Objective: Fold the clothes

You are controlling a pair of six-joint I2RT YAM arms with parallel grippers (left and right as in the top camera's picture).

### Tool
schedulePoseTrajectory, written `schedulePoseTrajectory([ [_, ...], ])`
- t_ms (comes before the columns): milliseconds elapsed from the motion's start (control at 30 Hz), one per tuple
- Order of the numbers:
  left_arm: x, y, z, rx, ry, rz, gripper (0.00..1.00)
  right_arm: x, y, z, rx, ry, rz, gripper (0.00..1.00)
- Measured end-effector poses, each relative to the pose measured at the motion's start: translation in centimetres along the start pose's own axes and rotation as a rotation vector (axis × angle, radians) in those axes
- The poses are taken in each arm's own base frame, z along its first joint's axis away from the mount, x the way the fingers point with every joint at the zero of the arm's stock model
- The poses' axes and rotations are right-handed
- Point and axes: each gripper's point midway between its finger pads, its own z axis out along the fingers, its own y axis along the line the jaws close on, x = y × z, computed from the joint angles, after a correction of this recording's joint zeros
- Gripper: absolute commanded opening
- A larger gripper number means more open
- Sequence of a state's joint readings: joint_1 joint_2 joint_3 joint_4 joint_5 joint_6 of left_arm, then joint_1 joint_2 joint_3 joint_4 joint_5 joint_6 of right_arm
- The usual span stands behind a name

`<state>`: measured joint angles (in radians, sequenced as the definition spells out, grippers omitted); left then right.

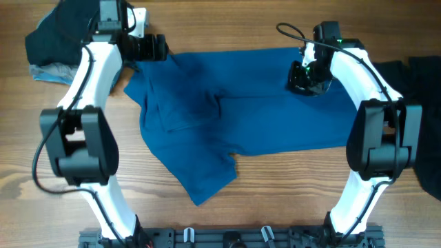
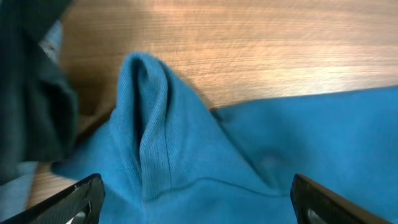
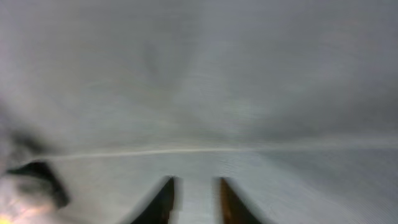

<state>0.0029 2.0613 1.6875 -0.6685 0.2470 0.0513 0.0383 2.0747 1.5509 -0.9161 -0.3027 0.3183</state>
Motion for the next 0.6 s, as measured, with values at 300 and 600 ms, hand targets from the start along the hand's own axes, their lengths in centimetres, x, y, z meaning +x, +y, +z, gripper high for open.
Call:
schedulePoseTrajectory([
  [300,5.7,2.1,-4.1,-0.053,0.234,-0.092,0.54,2.1,-7.9,0.6,0.161,0.06,0.244,0.04],
  [600,9.7,6.0,-2.7,-0.092,0.297,-0.187,0.83,3.6,-11.6,0.6,0.12,0.075,0.45,0.04],
])
